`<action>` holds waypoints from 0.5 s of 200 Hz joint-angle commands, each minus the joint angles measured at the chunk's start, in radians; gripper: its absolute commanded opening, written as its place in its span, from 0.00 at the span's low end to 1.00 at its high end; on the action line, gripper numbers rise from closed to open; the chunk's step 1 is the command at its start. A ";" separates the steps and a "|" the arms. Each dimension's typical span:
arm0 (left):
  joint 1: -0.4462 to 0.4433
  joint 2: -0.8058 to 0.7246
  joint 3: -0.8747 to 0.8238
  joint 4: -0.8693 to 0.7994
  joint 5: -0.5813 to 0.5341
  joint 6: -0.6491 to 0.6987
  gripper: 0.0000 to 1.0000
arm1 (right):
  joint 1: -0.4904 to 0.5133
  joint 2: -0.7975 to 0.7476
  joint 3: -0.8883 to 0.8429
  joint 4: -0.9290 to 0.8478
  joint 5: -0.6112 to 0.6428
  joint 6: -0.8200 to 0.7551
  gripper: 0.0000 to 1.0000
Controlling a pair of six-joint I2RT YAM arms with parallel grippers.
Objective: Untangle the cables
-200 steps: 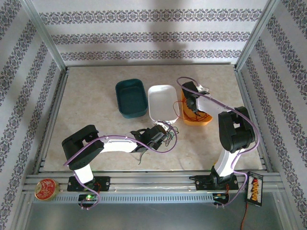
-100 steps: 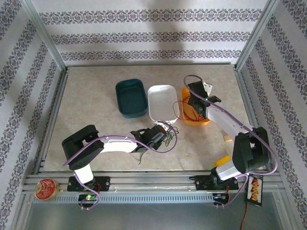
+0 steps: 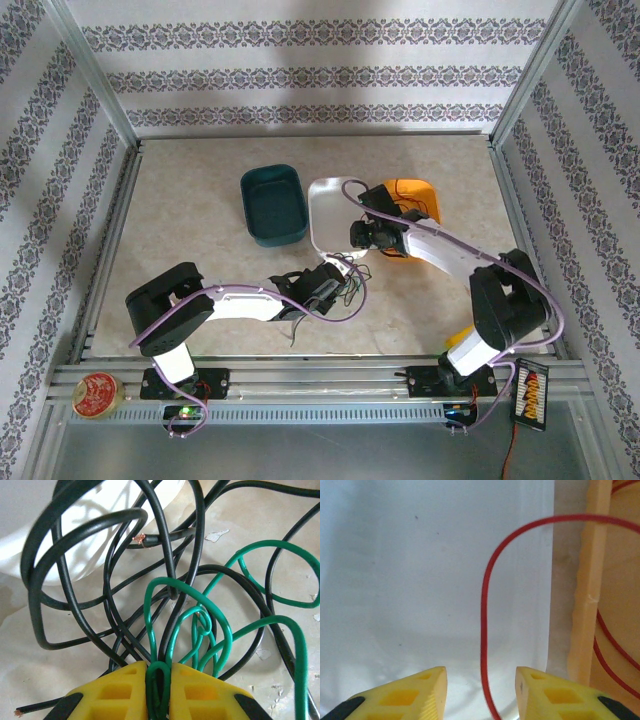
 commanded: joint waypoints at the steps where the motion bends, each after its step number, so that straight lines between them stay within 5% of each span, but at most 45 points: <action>1: -0.026 0.008 -0.043 -0.107 0.020 -0.011 0.14 | 0.002 0.048 0.055 -0.001 -0.001 -0.022 0.39; 25: -0.026 0.008 -0.042 -0.109 0.017 -0.014 0.14 | 0.001 0.091 0.078 0.003 0.007 -0.038 0.32; 54: -0.026 0.006 -0.043 -0.112 0.013 -0.018 0.14 | -0.001 0.085 0.093 0.003 0.022 -0.049 0.00; 100: -0.026 0.017 -0.034 -0.119 0.019 -0.015 0.14 | -0.064 -0.041 0.062 0.010 0.061 -0.056 0.00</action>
